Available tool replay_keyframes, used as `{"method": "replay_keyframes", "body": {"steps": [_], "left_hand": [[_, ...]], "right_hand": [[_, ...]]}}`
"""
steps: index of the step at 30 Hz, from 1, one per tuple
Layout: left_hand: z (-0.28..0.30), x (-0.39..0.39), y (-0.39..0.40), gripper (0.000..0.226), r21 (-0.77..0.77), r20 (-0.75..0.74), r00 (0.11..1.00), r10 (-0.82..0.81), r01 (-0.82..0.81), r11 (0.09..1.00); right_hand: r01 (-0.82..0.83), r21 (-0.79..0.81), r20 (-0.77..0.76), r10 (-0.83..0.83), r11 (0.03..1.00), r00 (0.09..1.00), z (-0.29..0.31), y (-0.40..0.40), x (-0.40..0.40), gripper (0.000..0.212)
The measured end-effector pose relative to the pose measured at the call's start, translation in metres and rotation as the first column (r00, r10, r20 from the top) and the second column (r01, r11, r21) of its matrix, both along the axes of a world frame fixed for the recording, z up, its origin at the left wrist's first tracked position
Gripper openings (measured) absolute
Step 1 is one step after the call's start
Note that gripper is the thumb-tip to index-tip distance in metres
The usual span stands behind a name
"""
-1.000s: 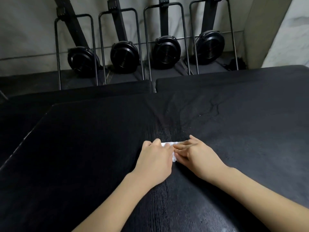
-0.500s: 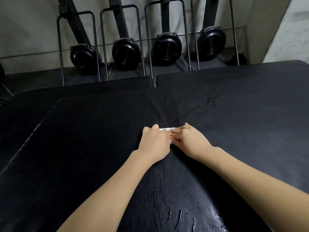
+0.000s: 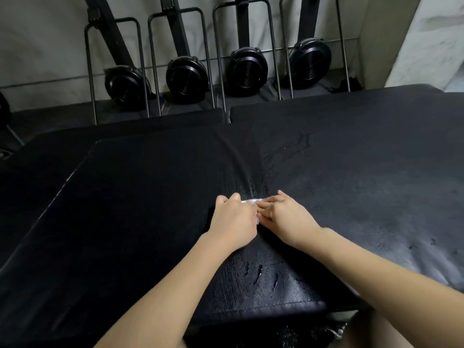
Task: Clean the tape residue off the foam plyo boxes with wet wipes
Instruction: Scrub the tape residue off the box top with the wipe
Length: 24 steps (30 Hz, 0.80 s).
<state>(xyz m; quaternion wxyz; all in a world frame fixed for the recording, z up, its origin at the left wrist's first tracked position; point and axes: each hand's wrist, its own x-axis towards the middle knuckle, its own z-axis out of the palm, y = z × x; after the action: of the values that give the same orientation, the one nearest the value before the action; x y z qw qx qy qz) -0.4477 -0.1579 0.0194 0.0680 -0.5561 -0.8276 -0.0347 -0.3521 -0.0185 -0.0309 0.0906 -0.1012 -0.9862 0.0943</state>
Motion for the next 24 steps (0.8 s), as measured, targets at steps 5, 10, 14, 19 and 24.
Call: {"method": "replay_keyframes", "body": {"steps": [5, 10, 14, 19, 24], "left_hand": [[0.005, -0.004, 0.006, 0.032, -0.057, 0.035, 0.998, 0.059, -0.057, 0.997], [0.005, 0.034, -0.033, 0.027, 0.007, -0.006, 1.000, -0.019, 0.019, 1.000], [-0.007, 0.071, -0.077, 0.005, 0.108, 0.028, 0.998, -0.052, 0.049, 0.993], [-0.012, 0.086, -0.091, 0.012, 0.166, 0.008, 0.996, -0.084, 0.081, 0.983], [-0.005, 0.067, -0.063, 0.009, 0.102, -0.041, 0.998, -0.038, 0.042, 0.994]], "right_hand": [[0.033, -0.072, 0.042, -0.030, 0.997, 0.999, 0.012, 0.000, -0.009, 0.034], [-0.022, -0.061, -0.045, 0.019, 0.998, 0.999, 0.004, -0.026, 0.029, 0.027], [-0.055, 0.049, -0.249, 0.066, 0.997, 0.966, -0.015, -0.059, 0.080, 0.023], [-0.037, 0.140, -0.283, 0.076, 0.989, 0.956, -0.017, -0.075, 0.094, 0.036], [0.013, 0.139, -0.161, 0.009, 0.990, 0.987, -0.006, -0.059, 0.067, 0.018]]}}
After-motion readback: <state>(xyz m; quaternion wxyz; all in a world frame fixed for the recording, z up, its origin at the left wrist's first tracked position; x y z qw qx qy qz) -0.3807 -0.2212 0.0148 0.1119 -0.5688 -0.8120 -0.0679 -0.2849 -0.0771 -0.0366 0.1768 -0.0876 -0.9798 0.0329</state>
